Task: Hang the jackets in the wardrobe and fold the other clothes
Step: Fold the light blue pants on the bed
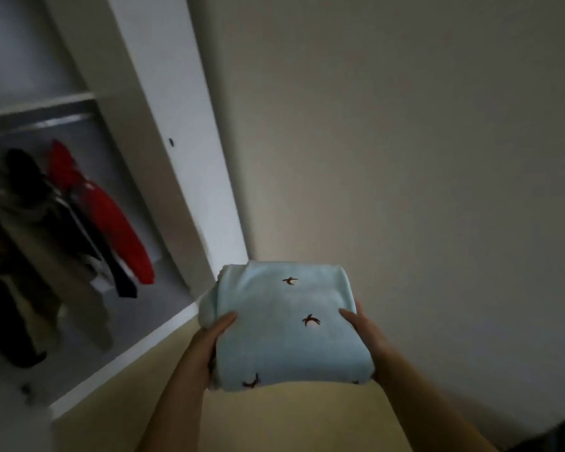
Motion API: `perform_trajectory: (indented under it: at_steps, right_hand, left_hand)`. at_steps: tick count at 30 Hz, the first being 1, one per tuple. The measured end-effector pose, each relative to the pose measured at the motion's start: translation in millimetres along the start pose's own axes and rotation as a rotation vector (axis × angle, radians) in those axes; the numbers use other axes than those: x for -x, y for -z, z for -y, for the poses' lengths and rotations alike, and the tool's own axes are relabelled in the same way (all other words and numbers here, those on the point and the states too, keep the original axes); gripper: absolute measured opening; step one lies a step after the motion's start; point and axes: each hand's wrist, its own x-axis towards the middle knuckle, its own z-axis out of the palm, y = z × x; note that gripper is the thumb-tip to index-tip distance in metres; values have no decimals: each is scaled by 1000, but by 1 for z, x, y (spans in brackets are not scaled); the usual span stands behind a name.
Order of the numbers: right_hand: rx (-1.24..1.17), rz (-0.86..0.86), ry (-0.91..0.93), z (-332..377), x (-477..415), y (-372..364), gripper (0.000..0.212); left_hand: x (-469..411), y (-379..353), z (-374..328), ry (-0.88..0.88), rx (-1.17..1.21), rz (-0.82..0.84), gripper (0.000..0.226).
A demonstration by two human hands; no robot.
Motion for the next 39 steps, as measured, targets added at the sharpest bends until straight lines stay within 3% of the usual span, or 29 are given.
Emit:
perform_trajectory:
  at_steps: [4,7,13,18,25,33,39]
  right_hand:
    - [-45,244,-25,-15,-34,-145,48]
    - [-25,341,-53,-25,-58,-248,47]
    - [12,503,-86,-19,-114,-401,44]
    - [38,652,-82,9,-177,-501,51]
    - [20,775,6,67,-280,-643,46]
    - [-30,946,207,191,-359,-845,38]
    - [4,1018,193,232,-409,-984,44]
  left_hand:
    - [-8,131,-44,-105,90,-129,57]
    - [-11,221,-82,-161,130,-262,44]
    - [-15,341,-154,-255,208,-349,51]
    - [-30,396,-226,-406,172,-432,107]
    - [-89,465,-352,-618,208,-546,75]
    - [-114,547,-528,-850,281,-652,32]
    - [-140,628,-645,-895,250,-715,36]
